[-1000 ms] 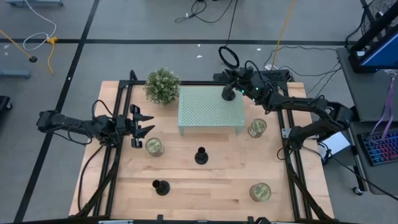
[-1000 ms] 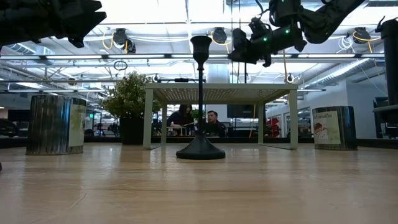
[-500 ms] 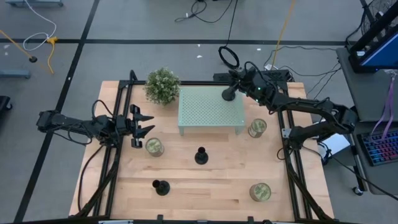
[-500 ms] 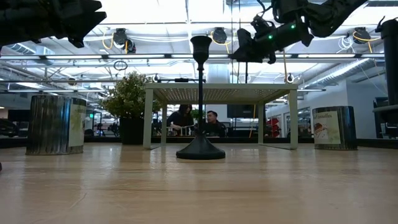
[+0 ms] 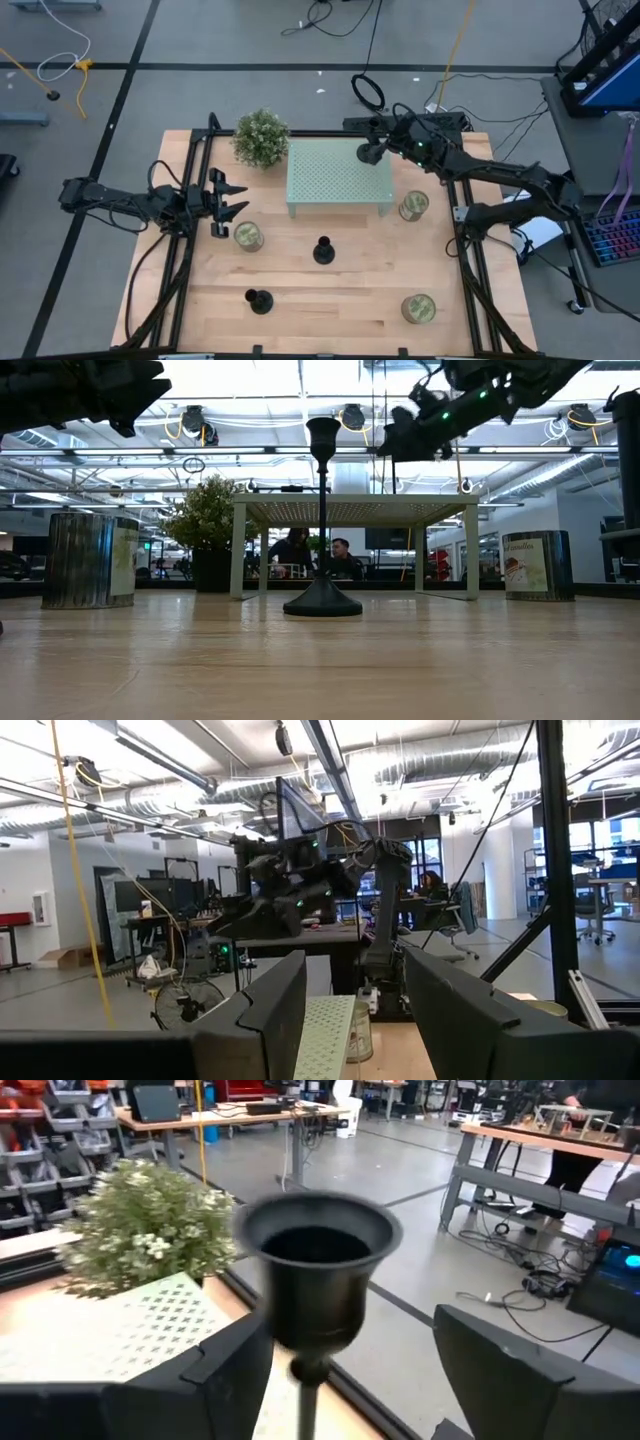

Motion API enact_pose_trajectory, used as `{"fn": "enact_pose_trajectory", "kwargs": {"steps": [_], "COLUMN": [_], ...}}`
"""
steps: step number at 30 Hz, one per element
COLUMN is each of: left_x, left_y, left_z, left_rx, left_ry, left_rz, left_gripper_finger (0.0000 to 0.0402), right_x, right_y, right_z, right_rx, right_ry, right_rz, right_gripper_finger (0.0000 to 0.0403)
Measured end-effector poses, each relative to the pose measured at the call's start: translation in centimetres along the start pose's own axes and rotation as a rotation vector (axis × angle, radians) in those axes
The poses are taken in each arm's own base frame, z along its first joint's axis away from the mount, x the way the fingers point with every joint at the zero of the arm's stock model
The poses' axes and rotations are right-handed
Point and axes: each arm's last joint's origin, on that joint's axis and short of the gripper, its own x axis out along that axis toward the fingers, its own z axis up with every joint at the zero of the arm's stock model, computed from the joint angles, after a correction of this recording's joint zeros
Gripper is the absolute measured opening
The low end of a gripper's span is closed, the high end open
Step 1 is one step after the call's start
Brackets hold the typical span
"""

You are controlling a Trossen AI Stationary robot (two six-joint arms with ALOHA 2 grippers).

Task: Pick & Place candle stick holders
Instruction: Put the top right black candle holder on the shelf, then put the top black candle holder on the shelf

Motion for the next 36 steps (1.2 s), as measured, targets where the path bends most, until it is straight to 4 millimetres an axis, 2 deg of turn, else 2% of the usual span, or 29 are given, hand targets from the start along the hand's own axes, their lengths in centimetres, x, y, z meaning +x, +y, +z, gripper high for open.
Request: {"fn": "enact_pose_trajectory", "kwargs": {"steps": [7,13,16,20,23,28,32,36], "left_x": [0.0,0.0,0.0,0.0,0.0,0.0,0.0,0.3], "left_y": [0.0,0.0,0.0,0.0,-0.1,-0.1,-0.1,-0.2], "left_z": [-0.2,-0.3,-0.3,-0.3,-0.3,-0.3,-0.3,-0.5], "left_rx": [0.006,0.006,0.007,0.007,0.007,0.01,-0.04,-0.08], "left_ry": [0.024,0.025,0.027,0.027,0.027,0.027,0.029,0.058], "left_rz": [-0.004,-0.006,-0.006,-0.006,-0.007,-0.007,-0.008,-0.026], "left_gripper_finger": [0.0177,0.0177,0.0177,0.0177,0.0177,0.0177,0.0177,0.0177], "right_x": [-3.8,-7.0,-8.1,-9.2,-9.7,-10.4,-10.4,-9.4], "right_y": [0.6,2.2,3.6,6.3,8.4,11.1,12.8,14.4], "right_z": [0.6,0.3,-0.2,-1.2,-2.6,-6.1,-8.7,-10.4], "right_rx": [-0.036,-0.096,-0.082,-0.021,-0.014,-0.045,-0.035,-0.007], "right_ry": [0.086,0.176,0.236,0.249,0.207,0.111,0.031,0.048], "right_rz": [0.064,0.178,0.322,0.651,0.803,0.936,1.001,1.005], "right_gripper_finger": [0.0269,0.0267,0.0262,0.0259,0.0259,0.0258,0.0258,0.0258]}}
